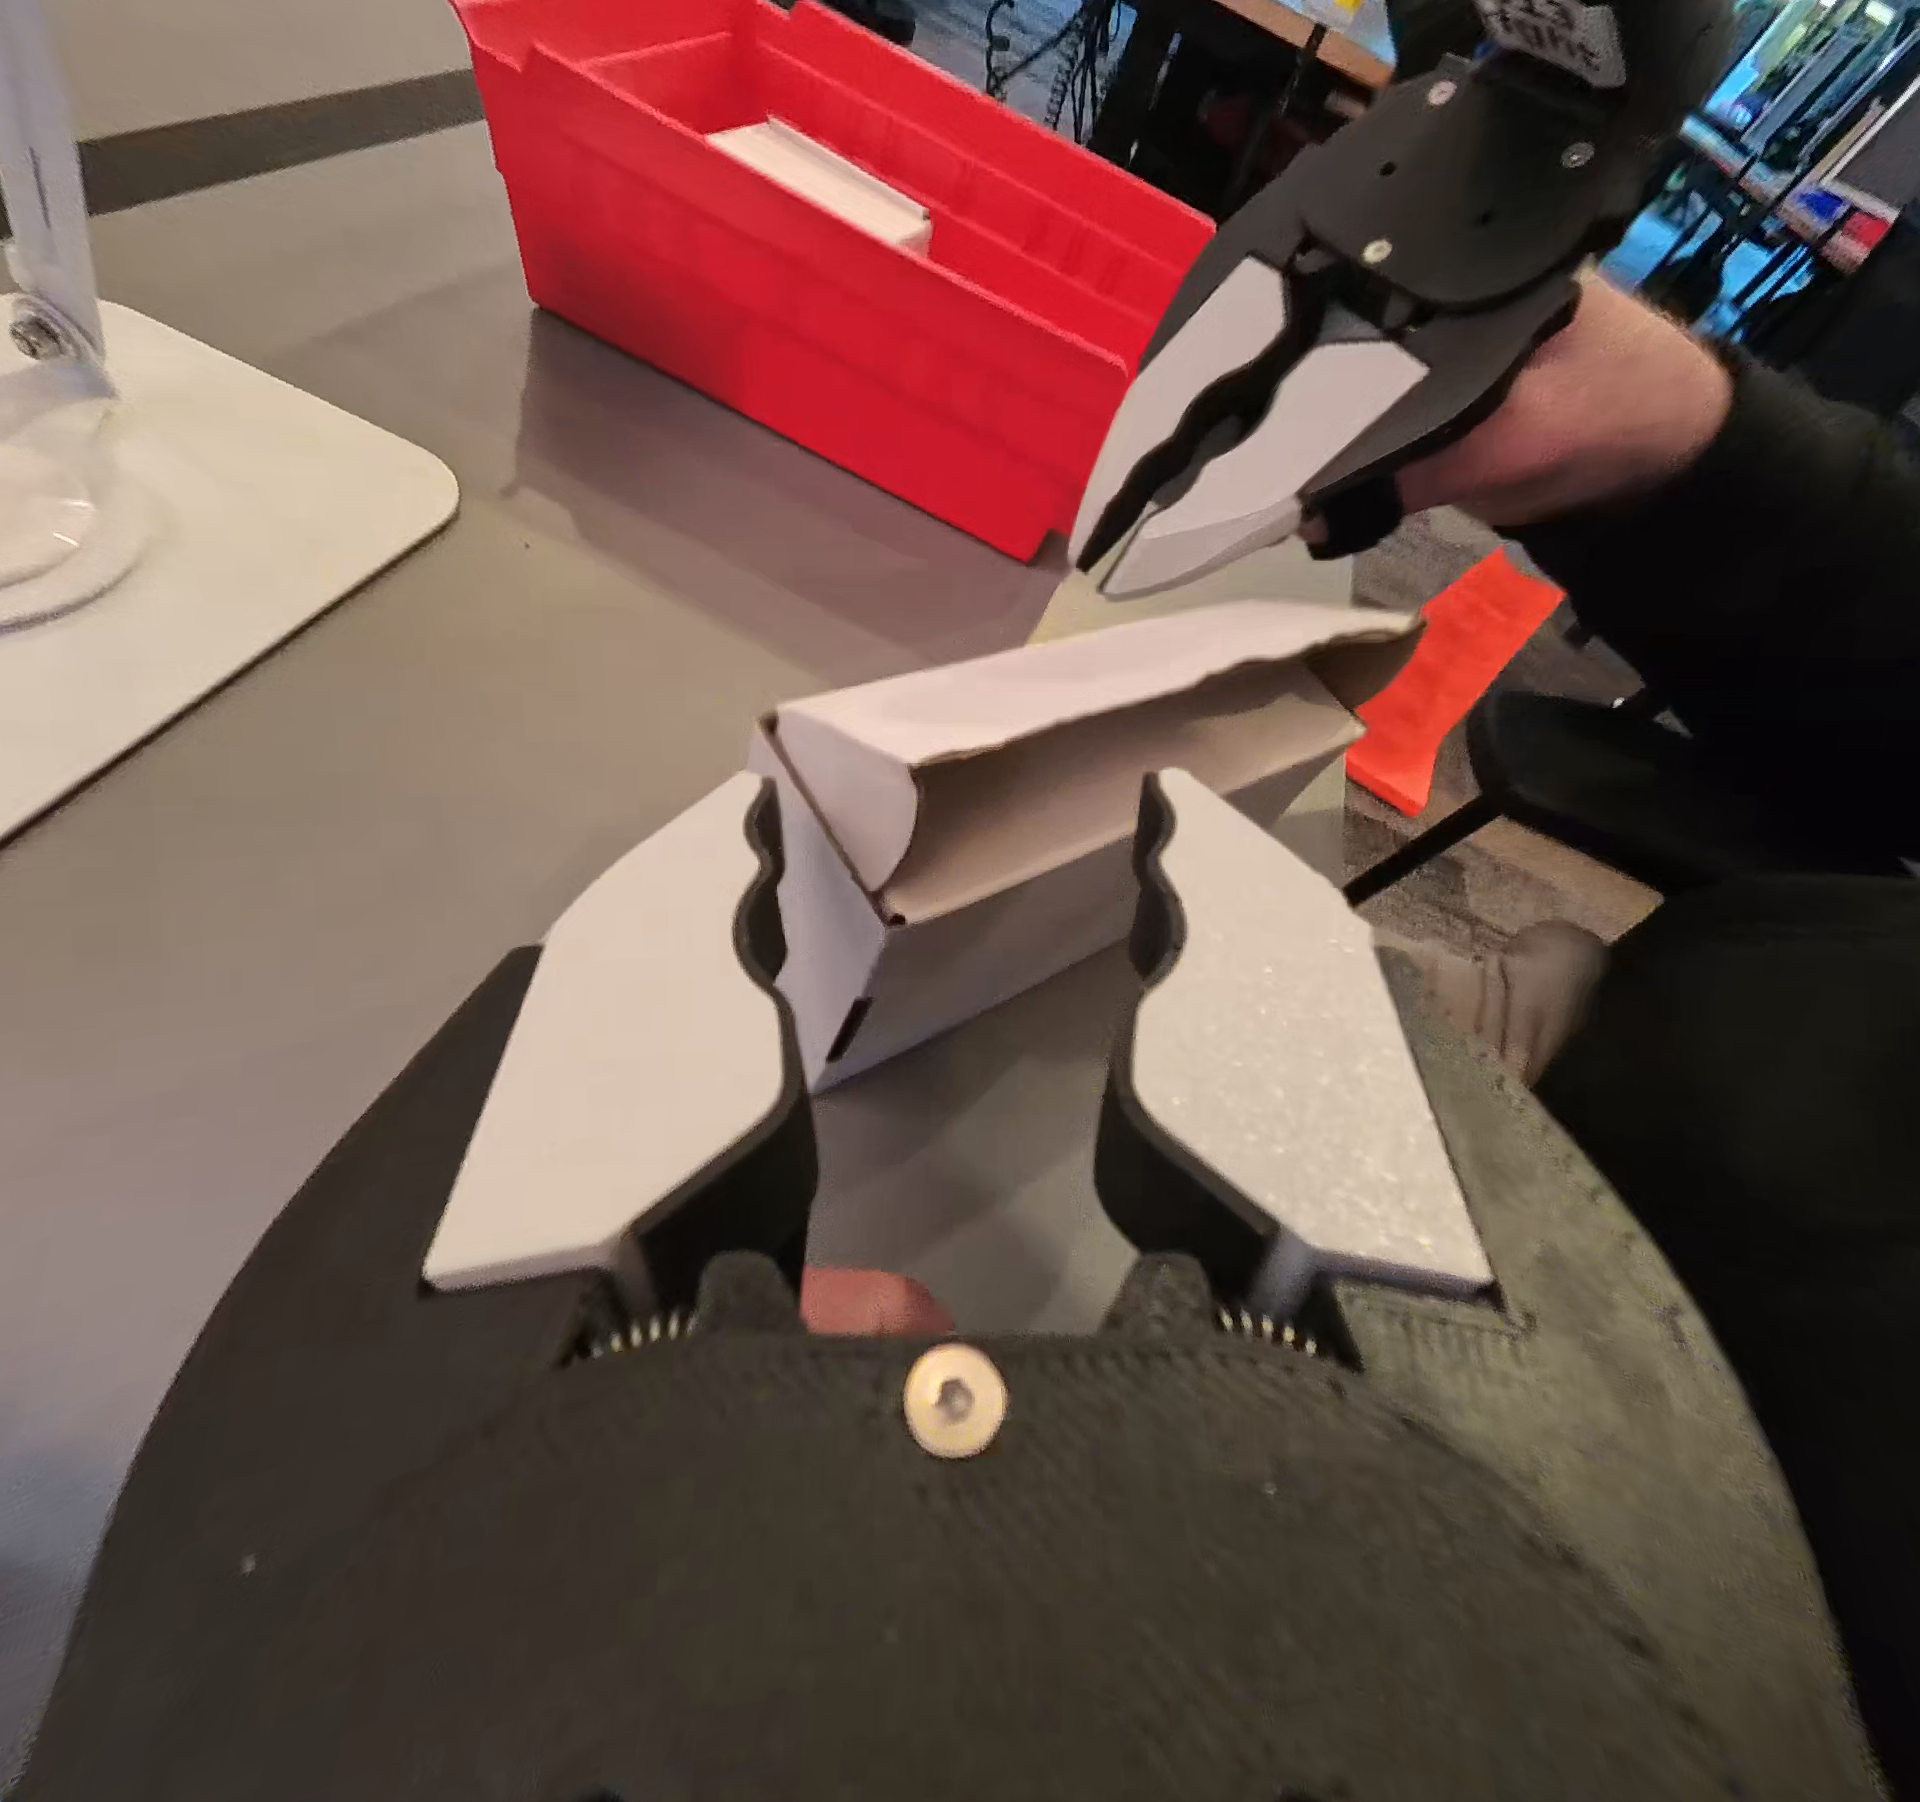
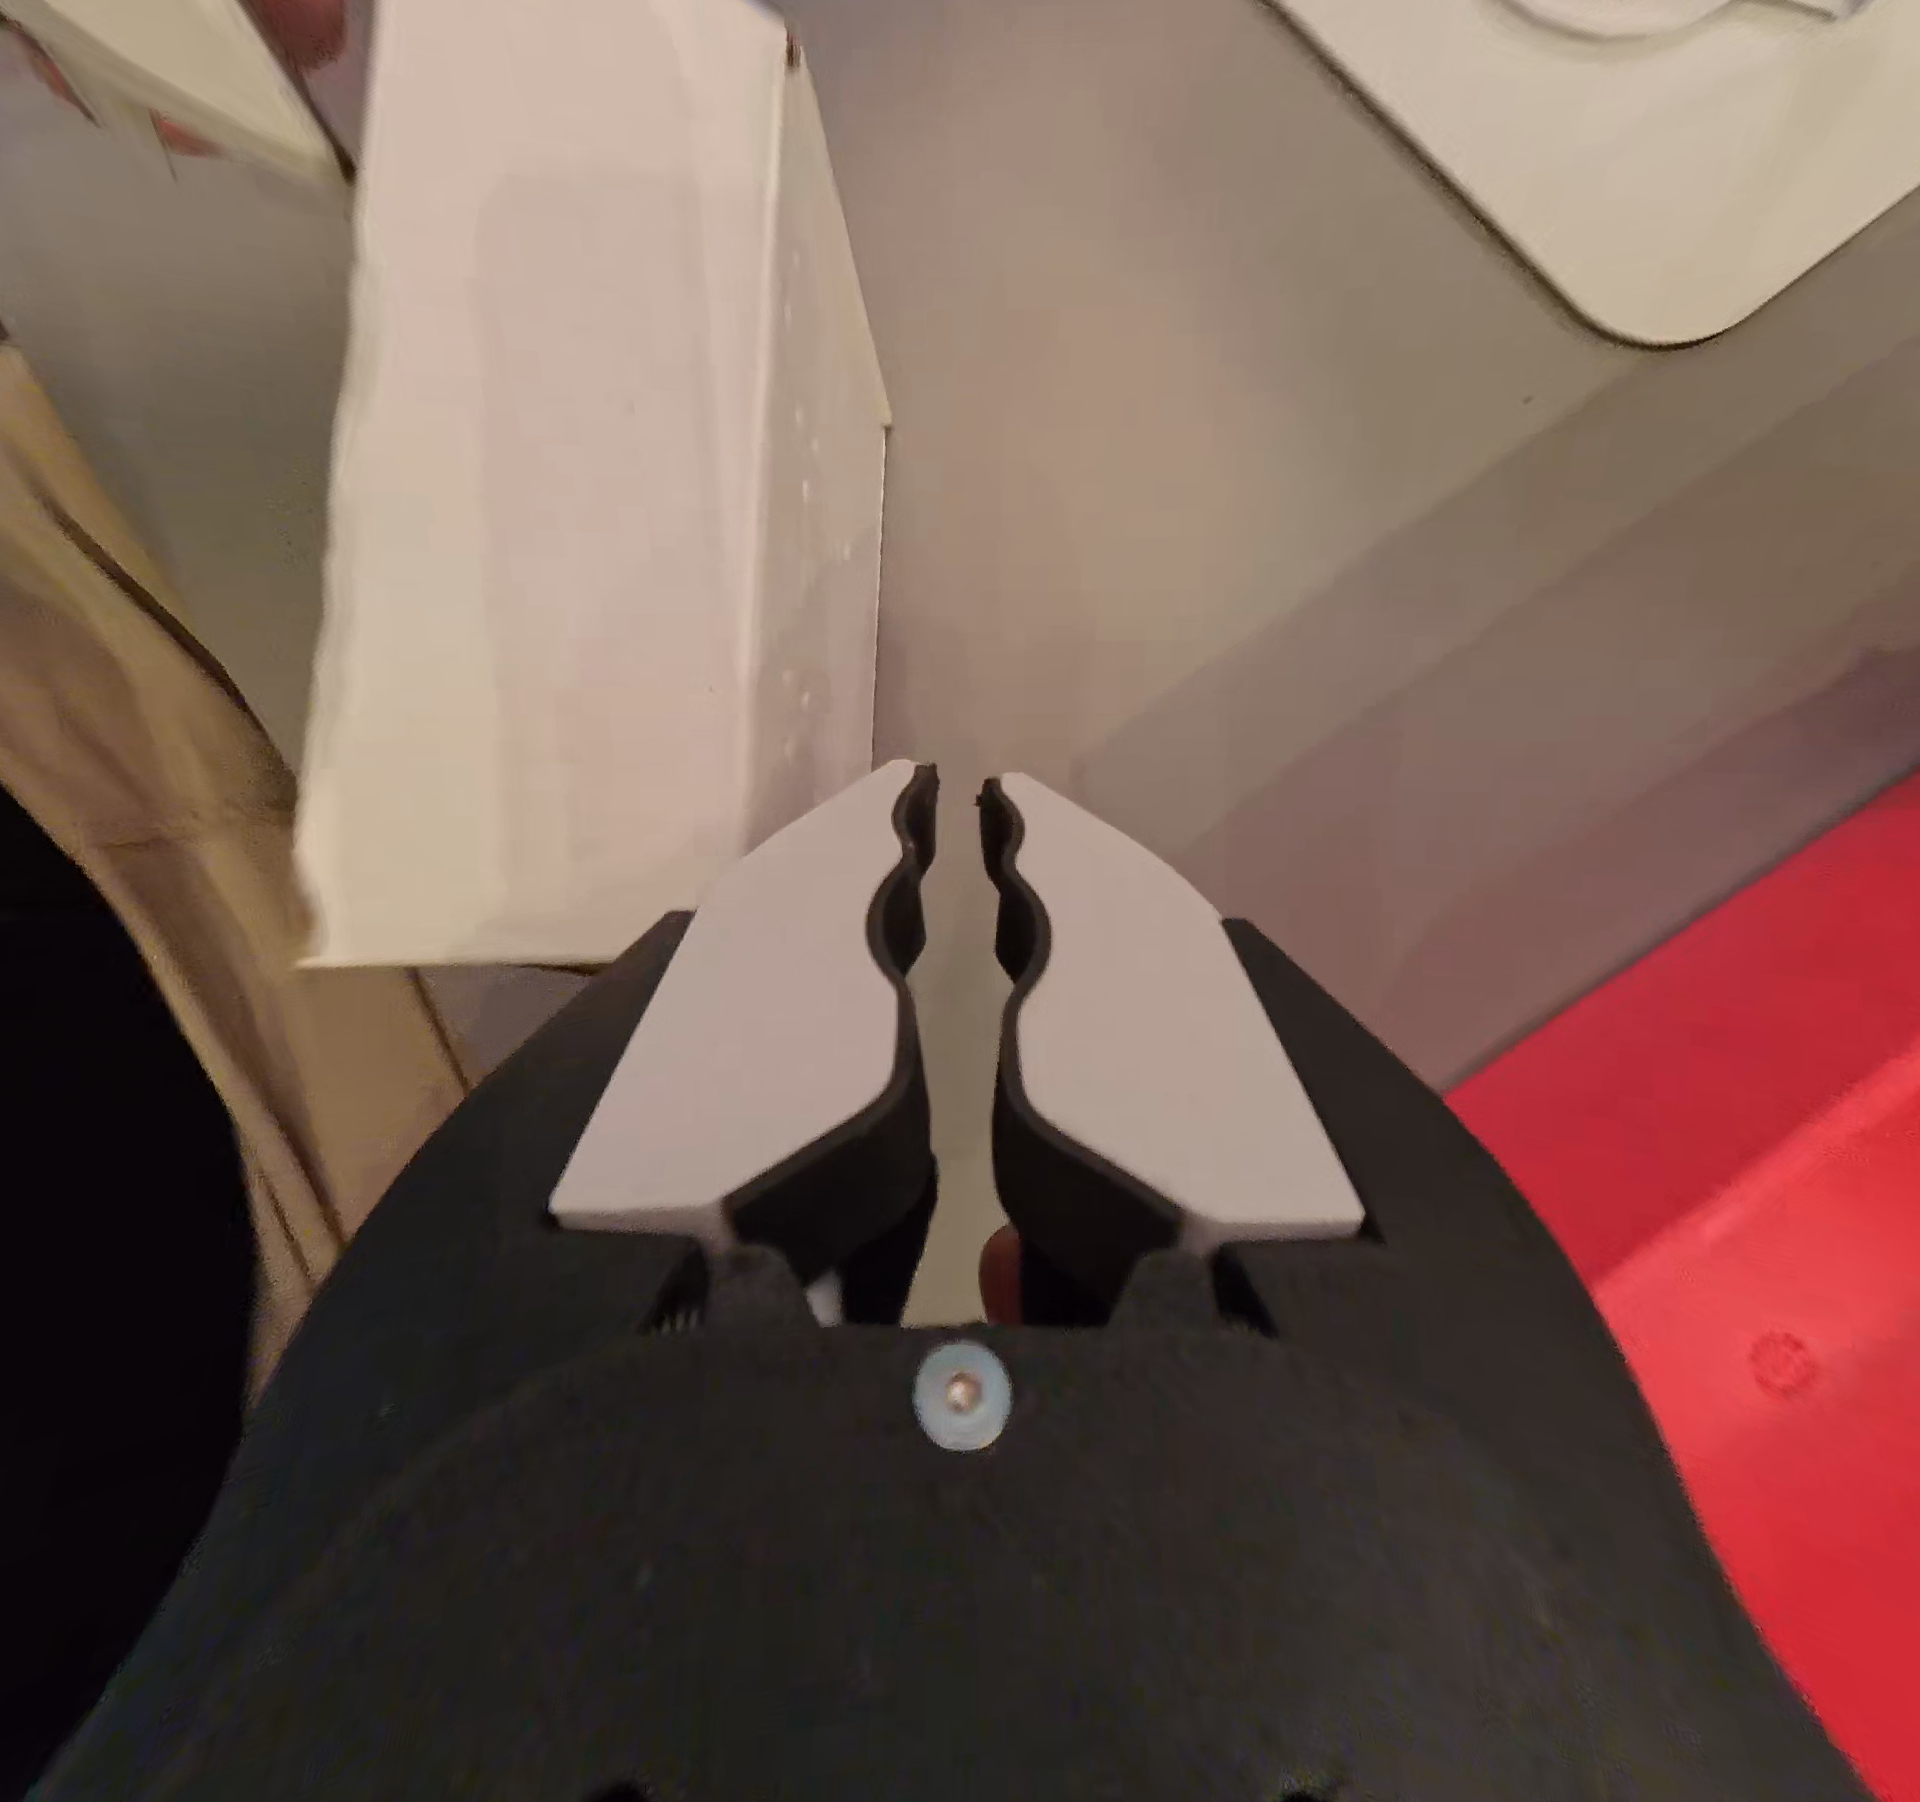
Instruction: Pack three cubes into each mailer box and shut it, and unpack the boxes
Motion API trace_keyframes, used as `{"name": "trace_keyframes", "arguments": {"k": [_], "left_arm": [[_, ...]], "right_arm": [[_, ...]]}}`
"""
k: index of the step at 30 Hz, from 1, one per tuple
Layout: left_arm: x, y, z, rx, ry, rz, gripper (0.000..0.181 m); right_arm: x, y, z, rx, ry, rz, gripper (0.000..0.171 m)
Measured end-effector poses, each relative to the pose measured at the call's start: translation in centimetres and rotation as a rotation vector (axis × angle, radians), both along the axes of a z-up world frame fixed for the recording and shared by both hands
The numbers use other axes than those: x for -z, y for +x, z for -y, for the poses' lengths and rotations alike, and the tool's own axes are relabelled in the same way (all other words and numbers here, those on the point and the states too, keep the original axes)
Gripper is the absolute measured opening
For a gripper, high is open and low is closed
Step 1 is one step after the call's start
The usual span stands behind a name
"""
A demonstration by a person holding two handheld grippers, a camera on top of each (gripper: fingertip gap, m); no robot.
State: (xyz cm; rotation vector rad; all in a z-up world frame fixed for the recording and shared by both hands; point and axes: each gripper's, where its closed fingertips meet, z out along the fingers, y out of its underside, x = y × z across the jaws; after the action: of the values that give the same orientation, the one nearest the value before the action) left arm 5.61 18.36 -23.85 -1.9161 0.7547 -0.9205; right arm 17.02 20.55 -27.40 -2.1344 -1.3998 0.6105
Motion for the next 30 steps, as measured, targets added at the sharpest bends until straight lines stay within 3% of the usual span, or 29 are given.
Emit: {"name": "trace_keyframes", "arguments": {"k": [1, 5, 9, 12, 17, 23, 25, 27, 30], "left_arm": [[-0.5, -0.2, -0.4, -0.014, 0.005, 0.020, 0.064], [-2.7, -0.6, -1.9, -0.062, -0.032, 0.146, 0.061], [-0.2, 0.4, -2.1, -0.034, -0.070, 0.000, 0.057], [1.1, 0.6, -1.7, -0.042, -0.145, 0.010, 0.055], [2.1, 0.5, -1.4, -0.037, -0.137, 0.028, 0.053], [2.8, 1.1, -2.3, -0.079, -0.105, 0.176, 0.053], [2.4, 1.0, -2.3, -0.092, -0.091, 0.156, 0.051], [2.2, 0.5, -2.3, -0.094, -0.082, 0.099, 0.061], [2.3, 0.1, -2.0, -0.061, -0.108, 0.081, 0.065]], "right_arm": [[-1.0, 0.1, 0.0, 0.015, -0.013, -0.046, 0.011], [-3.9, -0.2, 2.3, -0.015, -0.203, -0.204, 0.042], [-2.7, -0.9, 4.0, -0.043, -0.310, -0.170, 0.052], [-2.2, -1.4, 4.8, -0.067, -0.359, -0.165, 0.060], [-1.3, -1.7, 5.3, -0.107, -0.338, -0.105, 0.055], [-1.2, -1.4, 5.0, -0.103, -0.295, -0.133, 0.034], [-1.3, -1.3, 4.9, -0.075, -0.317, -0.155, 0.037], [-1.5, -0.8, 5.2, -0.066, -0.323, -0.141, 0.055], [-1.4, -0.7, 6.5, -0.072, -0.364, -0.126, 0.059]]}}
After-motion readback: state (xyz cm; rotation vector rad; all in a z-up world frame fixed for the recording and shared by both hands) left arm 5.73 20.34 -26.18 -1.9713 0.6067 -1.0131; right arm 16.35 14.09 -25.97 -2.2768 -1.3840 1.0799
